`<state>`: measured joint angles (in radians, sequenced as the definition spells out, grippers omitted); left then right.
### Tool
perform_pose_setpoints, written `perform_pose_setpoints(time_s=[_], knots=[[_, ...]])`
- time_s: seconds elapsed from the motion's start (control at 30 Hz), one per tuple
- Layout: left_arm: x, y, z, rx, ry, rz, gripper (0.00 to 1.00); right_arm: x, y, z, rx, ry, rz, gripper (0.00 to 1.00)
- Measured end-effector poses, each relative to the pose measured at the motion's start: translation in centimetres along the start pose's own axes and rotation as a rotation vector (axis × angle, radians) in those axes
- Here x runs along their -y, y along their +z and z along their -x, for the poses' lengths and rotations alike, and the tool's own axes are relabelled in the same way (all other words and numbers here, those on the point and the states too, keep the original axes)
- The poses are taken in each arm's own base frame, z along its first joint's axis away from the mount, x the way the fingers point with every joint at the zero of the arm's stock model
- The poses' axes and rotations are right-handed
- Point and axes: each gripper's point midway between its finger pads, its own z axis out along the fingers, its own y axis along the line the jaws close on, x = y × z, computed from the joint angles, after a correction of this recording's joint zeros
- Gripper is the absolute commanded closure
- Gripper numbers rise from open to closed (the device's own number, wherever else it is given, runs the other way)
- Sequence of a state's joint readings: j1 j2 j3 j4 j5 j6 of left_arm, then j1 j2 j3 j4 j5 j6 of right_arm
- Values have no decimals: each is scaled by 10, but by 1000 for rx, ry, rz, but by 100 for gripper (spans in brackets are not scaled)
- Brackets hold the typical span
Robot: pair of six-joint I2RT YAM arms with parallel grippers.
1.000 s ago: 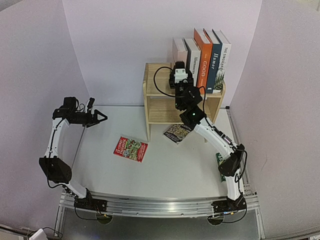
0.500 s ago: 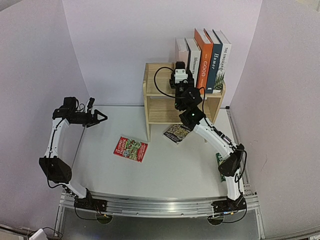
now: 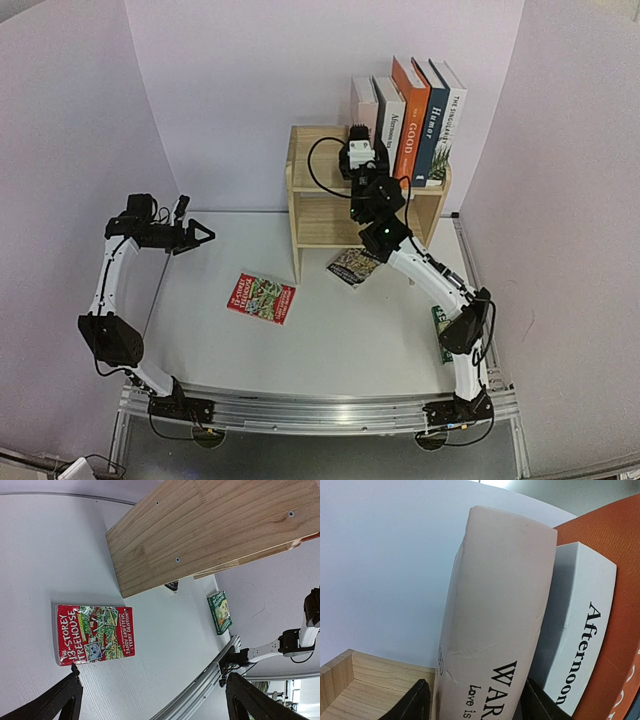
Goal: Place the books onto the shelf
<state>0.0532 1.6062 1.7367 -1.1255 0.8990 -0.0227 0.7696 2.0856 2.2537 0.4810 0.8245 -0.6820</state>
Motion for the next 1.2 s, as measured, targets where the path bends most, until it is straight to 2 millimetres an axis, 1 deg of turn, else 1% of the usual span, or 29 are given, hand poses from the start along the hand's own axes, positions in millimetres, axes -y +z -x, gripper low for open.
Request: perform_pose_setpoints(time_s=[0.17, 0.57, 0.8, 0.9, 1.0, 1.07, 1.13, 1.2], knots=[[1, 0, 0, -1, 0, -8, 0, 0, -5, 4, 12, -12, 3, 40], [4, 0, 0, -1, 0, -24, 0, 1, -25, 28, 77, -49, -14, 40], [4, 0, 0, -1, 0, -25, 0, 4, -35, 46, 126, -65, -40, 40], [4, 0, 0, -1, 0, -25, 0, 3, -42, 55, 147, -67, -44, 39], [4, 0, 0, -1, 4, -25, 0, -4, -50, 59, 159, -67, -29, 40], [4, 0, 0, -2, 16, -24, 0, -12, -56, 54, 153, -83, 5, 40], [2, 0, -1, -2, 31, -17, 0, -26, -64, 45, 137, -90, 78, 40], [-3, 2, -4, -11, 38, 1, 0, -46, -75, 33, 96, -90, 209, 40]])
